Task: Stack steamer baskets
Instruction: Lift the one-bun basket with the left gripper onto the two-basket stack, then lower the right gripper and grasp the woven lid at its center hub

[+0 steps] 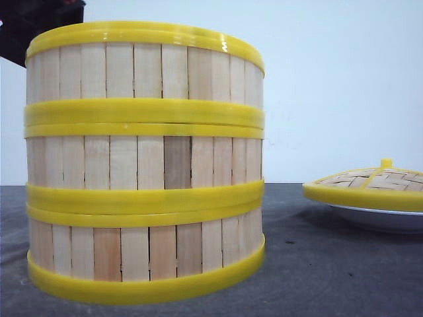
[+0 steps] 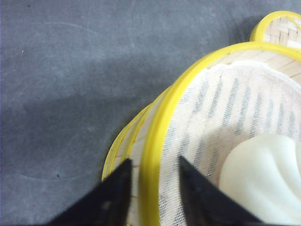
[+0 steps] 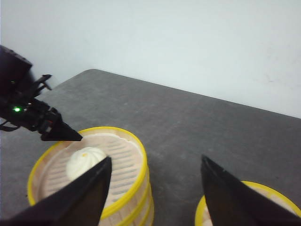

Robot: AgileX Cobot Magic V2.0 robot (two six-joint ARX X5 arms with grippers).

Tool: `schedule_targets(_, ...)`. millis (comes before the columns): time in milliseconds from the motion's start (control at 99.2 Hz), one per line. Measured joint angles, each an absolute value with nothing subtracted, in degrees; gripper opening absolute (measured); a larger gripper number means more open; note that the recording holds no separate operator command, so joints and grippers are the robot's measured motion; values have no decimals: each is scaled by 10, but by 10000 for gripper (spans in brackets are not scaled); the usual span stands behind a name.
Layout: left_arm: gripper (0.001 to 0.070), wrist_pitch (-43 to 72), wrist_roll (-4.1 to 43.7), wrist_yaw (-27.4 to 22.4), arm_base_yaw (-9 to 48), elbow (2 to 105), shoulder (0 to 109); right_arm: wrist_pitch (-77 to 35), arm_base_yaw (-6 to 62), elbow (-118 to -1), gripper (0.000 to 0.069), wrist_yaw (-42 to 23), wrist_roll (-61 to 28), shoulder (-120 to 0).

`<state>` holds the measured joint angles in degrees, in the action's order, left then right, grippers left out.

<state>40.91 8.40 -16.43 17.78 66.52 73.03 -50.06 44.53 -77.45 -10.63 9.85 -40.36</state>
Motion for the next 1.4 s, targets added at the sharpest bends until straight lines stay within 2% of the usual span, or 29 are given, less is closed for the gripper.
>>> schedule_targets(272,236,390,86,-164,178,665,702,-506,445,-775,443,-136,98,-421)
schedule_targets(615,235,326,85,-147,178,666,492,-520,426,-775,447,-196,98,-523)
schedule_targets(907,235,457,77,-134,178,666,365,-521,339,-775,447,-194,98,-652)
schedule_targets(1079,235,538,74,-134,178,666,314,-526,268,-775,447,-156,98,-728)
schedule_targets(1260,235,562,71,-134,178,666,255,-528,194,-760,438,-93,98,-790)
schedule_targets(1401,235,585,71,-134,178,666,231,-504,154,-724,409,-74,98,-832)
